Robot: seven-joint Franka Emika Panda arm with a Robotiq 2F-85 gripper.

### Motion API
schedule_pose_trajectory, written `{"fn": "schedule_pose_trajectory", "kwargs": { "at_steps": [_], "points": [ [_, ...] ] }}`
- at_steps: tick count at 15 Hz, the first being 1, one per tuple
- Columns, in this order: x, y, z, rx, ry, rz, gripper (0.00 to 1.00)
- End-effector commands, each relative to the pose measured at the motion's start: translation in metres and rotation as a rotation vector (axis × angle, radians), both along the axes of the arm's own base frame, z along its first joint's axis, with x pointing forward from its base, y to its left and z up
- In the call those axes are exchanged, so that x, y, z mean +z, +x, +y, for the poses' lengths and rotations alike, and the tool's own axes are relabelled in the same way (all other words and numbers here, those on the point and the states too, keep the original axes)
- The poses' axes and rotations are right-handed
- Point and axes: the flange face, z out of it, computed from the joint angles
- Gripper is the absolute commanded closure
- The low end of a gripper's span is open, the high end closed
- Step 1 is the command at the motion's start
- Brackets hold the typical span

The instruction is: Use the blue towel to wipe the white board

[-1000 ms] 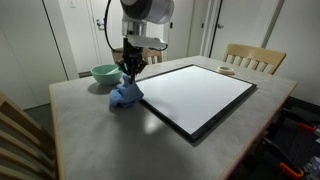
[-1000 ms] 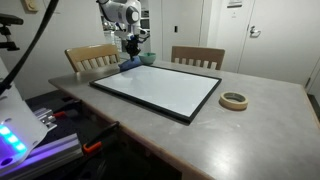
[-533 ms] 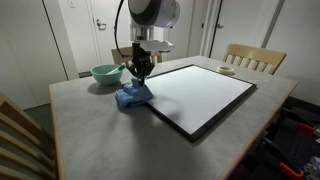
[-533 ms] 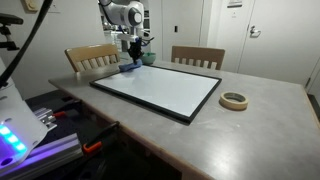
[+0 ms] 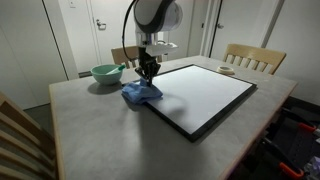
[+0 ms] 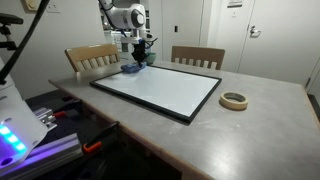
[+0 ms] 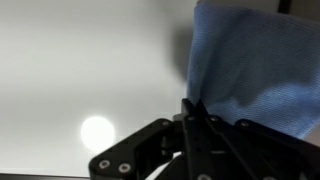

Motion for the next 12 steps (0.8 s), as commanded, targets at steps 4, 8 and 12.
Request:
{"fn": "schedule_pose_trajectory", "kwargs": {
  "at_steps": [4,8,12],
  "points": [
    [0.007,0.003,-0.009,-0.039,-0.097,-0.024,0.99],
    [0.007,0.001,-0.019,-0.018,-0.169,-0.017,0.99],
    [0.006,0.001,-0.035,0.000,-0.221,0.003,0.99]
  ]
}}
